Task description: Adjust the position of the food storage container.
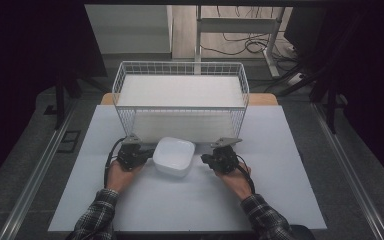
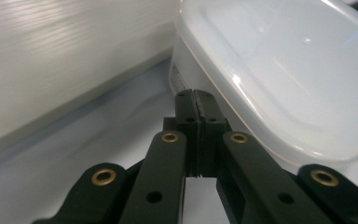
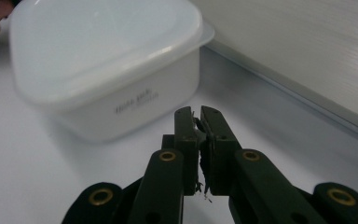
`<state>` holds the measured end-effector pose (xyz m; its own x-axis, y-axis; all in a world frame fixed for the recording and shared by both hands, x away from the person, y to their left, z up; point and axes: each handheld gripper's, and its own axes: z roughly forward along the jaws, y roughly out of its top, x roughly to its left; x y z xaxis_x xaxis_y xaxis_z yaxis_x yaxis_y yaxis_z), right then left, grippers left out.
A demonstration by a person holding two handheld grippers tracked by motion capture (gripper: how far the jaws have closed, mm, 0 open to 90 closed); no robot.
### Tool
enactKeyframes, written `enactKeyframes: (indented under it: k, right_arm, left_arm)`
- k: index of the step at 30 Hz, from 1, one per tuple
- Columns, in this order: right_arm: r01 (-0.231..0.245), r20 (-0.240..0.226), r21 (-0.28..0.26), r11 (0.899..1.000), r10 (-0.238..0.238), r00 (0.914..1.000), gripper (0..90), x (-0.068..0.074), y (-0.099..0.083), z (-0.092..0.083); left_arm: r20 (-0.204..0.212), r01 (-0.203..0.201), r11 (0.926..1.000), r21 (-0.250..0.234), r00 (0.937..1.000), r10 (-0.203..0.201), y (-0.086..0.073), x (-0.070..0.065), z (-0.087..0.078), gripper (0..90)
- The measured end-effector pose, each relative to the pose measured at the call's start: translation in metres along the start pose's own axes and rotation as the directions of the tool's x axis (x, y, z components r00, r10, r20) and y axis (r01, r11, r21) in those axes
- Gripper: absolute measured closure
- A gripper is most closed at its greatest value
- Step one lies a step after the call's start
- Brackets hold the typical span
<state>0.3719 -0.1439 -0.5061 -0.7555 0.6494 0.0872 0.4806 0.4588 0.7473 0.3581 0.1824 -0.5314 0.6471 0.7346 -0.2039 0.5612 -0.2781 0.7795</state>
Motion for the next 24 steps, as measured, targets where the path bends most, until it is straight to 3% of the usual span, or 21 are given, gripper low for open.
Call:
enactKeyframes:
  k: [6,8,9,10,12,18,24]
  right_arm:
    - [-0.05,0.001,-0.008,0.999,0.05,0.9988,85.9,-0.011,0.0,0.003]
    - [-0.048,0.018,-0.005,0.999,0.048,0.9987,85.6,-0.014,0.0,0.003]
    - [-0.062,0.012,-0.008,0.998,0.062,0.998,85.5,-0.017,-0.001,0.003]
    - [-0.073,0.007,-0.014,0.997,0.073,0.9973,85.5,-0.019,-0.001,0.003]
    - [-0.077,0.01,-0.016,0.997,0.077,0.997,85.1,-0.021,0.001,0.004]
    - [-0.063,0.033,-0.019,0.998,0.064,0.9974,85.3,-0.026,0.009,0.014]
    - [-0.071,0.015,-0.014,0.997,0.072,0.9973,86.4,-0.027,0.007,0.014]
  left_arm:
    - [0.056,-0.01,0.9998,0.017,0.9984,0.009,0.002,-0.017,0.007,89.8]
    - [0.075,-0.036,0.9991,0.025,0.9966,0.034,0.006,-0.022,0.01,89.8]
    - [0.075,-0.036,0.9991,0.025,0.9966,0.034,0.006,-0.022,0.01,89.7]
    - [0.036,-0.007,0.9998,0.021,0.9993,0.006,0.013,-0.013,0.013,89.7]
    - [0.032,0.023,0.9997,0.003,0.9992,-0.023,0.018,-0.007,0.018,89.7]
    - [0.025,-0.006,0.9996,0.028,0.9997,0.005,0.022,-0.009,0.035,89.8]
    - [0.016,-0.035,0.9981,0.051,0.9993,0.035,0.02,-0.021,0.026,89.8]
